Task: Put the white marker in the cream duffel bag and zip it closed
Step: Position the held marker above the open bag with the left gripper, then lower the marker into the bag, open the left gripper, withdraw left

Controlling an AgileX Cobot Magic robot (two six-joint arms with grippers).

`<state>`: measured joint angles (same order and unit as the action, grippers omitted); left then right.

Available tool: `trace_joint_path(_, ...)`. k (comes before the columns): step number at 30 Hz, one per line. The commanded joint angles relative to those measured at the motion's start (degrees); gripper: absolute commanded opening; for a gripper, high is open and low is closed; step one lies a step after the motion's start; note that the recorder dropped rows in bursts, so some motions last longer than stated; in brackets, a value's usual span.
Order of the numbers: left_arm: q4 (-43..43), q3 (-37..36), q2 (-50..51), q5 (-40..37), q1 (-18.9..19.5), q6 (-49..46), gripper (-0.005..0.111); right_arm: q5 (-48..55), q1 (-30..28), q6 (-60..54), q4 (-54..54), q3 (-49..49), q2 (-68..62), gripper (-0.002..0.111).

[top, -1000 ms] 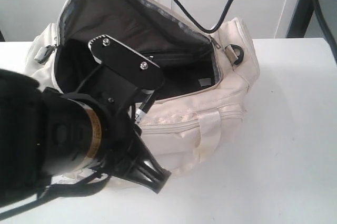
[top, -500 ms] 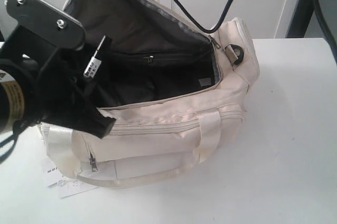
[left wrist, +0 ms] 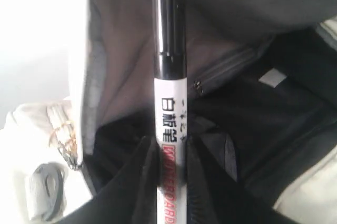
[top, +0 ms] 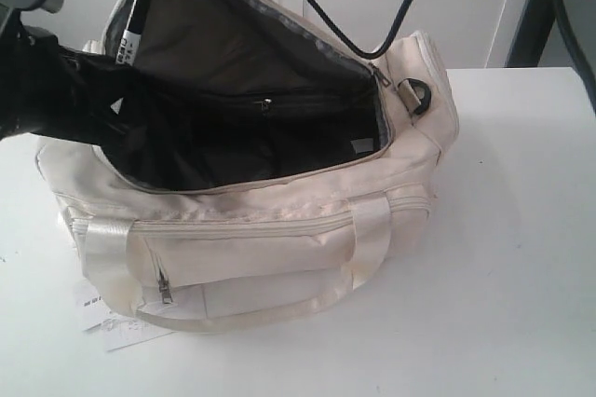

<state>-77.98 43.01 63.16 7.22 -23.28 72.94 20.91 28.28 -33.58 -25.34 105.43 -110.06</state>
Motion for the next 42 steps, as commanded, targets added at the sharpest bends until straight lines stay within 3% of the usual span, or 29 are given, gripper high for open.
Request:
trace_joint_path(1, 5.09, -0.33, 0.18, 15.12, 6.39, -10.83, 0.000, -1.31, -0.39, 0.23, -0.21, 0.12, 0.80, 0.000)
trace_joint_path(5, 25.22, -0.33, 2.86, 23.88, 7.34, -28.42, 0.000, -1.31, -0.39, 0.23, -0.21, 0.12, 0.80, 0.000)
trace_joint_path(10, 43.85, -0.33, 8.61, 32.87, 7.34, -40.97, 0.000, -1.31, -0.39, 0.23, -0.21, 0.12, 0.80, 0.000)
trace_joint_path(12, 47.99, -0.33, 10.99, 38.63, 7.34, -41.66, 0.000, -1.31, -0.39, 0.23, -0.21, 0.12, 0.80, 0.000)
trace_joint_path(21, 51.73, -0.33, 18.21, 42.87, 7.34, -43.34, 0.000, -1.31, -0.39, 0.23, -0.21, 0.12, 0.80, 0.000)
trace_joint_path(24, 50.92, -0.33, 19.31, 43.91, 7.34, -45.40, 0.006, -1.31, -0.39, 0.23, -0.21, 0.12, 0.80, 0.000)
trace_joint_path(27, 50.53, -0.33, 19.60, 45.22, 7.34, -47.97, 0.024, -1.31, -0.39, 0.23, -0.21, 0.12, 0.80, 0.000)
trace_joint_path(31, 50.53, -0.33, 19.60, 46.97, 7.34, -50.72, 0.058, -1.31, -0.39, 0.23, -0.21, 0.12, 0.80, 0.000)
trace_joint_path(34, 50.67, -0.33, 19.60, 46.98, 7.34, -50.72, 0.073, -1.31, -0.39, 0.23, -0.21, 0.12, 0.80, 0.000)
trace_joint_path(38, 50.53, -0.33, 19.49, 46.23, 7.34, -50.72, 0.072, -1.31, -0.39, 0.23, -0.21, 0.12, 0.80, 0.000)
trace_joint_path(42, 50.42, -0.33, 18.69, 39.42, 7.34, -50.60, 0.051, -1.31, -0.39, 0.23, -0.21, 0.12, 0.80, 0.000)
